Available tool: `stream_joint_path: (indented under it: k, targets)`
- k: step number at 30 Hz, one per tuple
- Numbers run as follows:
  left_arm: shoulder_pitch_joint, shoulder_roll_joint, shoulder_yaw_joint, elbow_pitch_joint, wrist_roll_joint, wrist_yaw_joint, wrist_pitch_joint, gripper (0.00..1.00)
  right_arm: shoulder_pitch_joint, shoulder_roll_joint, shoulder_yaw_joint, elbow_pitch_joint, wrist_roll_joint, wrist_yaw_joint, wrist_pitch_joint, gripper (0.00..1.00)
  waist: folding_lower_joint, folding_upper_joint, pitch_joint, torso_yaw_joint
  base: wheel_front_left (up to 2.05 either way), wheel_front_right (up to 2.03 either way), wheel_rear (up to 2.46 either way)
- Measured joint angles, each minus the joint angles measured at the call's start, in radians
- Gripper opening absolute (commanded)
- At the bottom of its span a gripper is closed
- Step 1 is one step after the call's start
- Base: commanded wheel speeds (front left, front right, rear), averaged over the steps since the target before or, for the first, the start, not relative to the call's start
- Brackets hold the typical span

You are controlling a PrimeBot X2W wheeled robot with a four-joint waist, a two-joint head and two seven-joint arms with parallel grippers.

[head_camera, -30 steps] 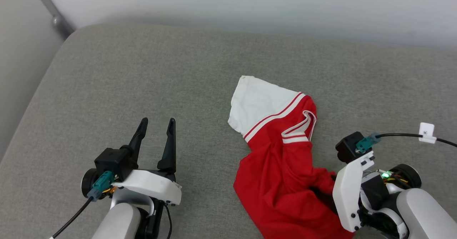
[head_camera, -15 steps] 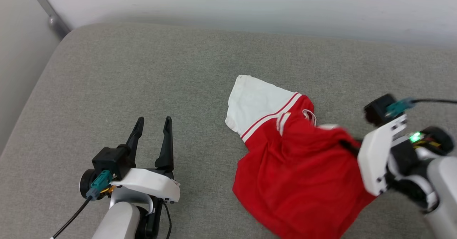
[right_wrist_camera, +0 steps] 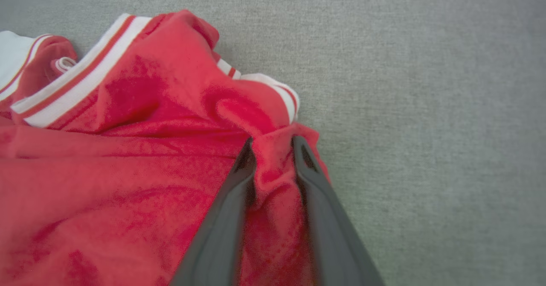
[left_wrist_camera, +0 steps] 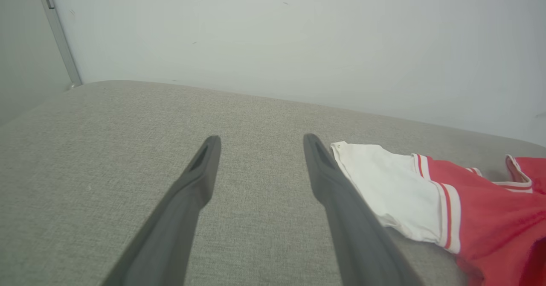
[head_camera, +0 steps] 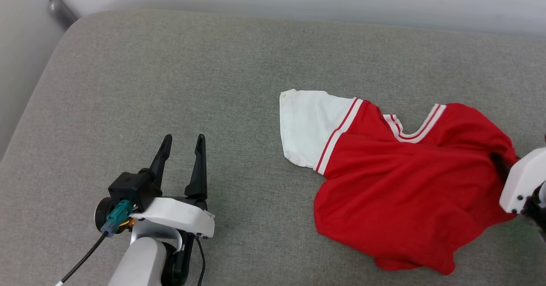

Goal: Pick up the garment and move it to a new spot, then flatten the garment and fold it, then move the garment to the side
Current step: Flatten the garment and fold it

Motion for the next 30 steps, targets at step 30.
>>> stream_joint_path:
  k: [30]
  targets:
    - [0.001, 0.026, 0.0, -0.021, 0.034, -0.007, 0.005, 1.0, 0.045, 0.156, -0.064, -0.116, -0.081, 0.0, 0.301, 1.0, 0.0, 0.0, -0.015, -0.11, 0.0, 0.0, 0.0]
